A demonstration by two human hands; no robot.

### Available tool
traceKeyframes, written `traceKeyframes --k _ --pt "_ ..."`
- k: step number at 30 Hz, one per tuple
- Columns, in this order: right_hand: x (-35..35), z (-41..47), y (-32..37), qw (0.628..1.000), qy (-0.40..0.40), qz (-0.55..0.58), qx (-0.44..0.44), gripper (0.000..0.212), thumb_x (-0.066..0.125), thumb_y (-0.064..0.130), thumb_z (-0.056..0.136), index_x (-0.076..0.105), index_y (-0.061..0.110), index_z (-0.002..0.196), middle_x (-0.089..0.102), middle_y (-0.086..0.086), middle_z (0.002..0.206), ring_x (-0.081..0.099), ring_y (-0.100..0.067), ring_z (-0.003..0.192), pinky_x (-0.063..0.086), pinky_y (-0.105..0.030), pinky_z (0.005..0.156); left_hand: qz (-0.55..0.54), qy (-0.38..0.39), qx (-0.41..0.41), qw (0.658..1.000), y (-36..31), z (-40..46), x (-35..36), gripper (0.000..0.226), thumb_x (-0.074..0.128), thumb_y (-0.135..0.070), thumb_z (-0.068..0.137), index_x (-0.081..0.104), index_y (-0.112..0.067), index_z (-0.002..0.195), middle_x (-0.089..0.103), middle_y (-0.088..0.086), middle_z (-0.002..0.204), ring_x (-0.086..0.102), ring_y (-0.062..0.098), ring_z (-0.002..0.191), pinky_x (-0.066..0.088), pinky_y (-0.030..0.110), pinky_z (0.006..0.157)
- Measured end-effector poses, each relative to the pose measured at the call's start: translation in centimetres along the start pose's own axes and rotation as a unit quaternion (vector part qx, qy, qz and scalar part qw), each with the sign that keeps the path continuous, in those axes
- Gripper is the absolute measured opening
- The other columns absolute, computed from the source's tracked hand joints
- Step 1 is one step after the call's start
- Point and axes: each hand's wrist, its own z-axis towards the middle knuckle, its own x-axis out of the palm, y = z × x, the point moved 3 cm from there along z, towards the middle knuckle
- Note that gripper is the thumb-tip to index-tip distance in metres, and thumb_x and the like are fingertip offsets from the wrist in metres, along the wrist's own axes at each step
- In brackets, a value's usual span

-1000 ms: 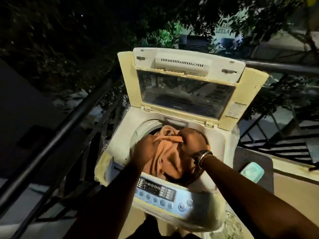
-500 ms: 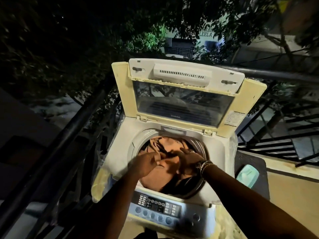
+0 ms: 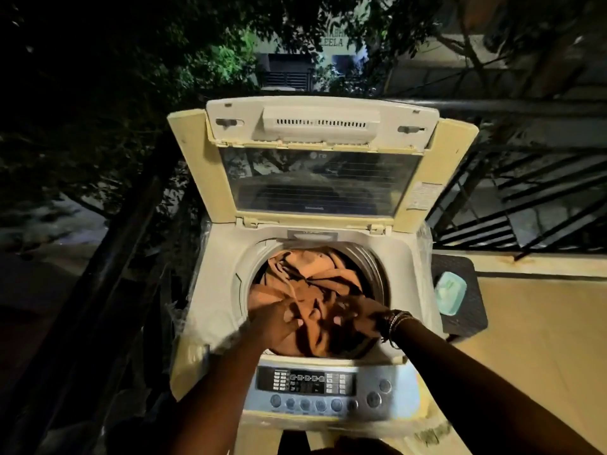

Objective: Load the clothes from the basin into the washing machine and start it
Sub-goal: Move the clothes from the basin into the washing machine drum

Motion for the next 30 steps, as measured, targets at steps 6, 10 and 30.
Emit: traceKeyframes --k 6,10,30 --pt "1.2 -4.9 -2.8 0.97 -0.198 0.142 -0.006 0.031 0.069 0.012 0.092 0.07 0.017 0.122 0.074 0.002 0.114 0.067 0.002 0.102 0.05 -0.02 0.096 -0.012 0.079 0.014 0.997 -1.9 1.0 4.5 0.058 0.074 -0.032 0.091 0.052 -0.016 0.143 0.066 0.014 0.13 0.063 0.031 0.118 0.05 0.034 0.097" --pt "-0.7 -10.1 -5.5 0.93 -0.321 0.18 0.01 0.02 0.071 0.019 0.093 0.072 0.024 0.112 0.075 0.007 0.091 0.07 -0.005 0.077 0.053 -0.019 0.074 0.037 0.043 0.01 0.998 -3.7 1.9 4.8 0.046 0.069 -0.043 0.09 0.061 -0.018 0.128 0.07 0.011 0.125 0.065 0.031 0.112 0.052 0.037 0.094" --pt "8.9 -30.4 -32.1 0.988 -0.134 0.021 0.072 0.083 0.069 0.049 0.089 0.031 0.02 0.156 0.04 -0.008 0.157 0.04 -0.028 0.142 0.03 -0.031 0.113 0.031 -0.294 0.285 0.912 -28.8 -13.5 20.0 0.027 0.059 -0.026 0.091 0.068 -0.02 0.116 0.067 0.001 0.115 0.058 0.024 0.111 0.045 0.038 0.099"
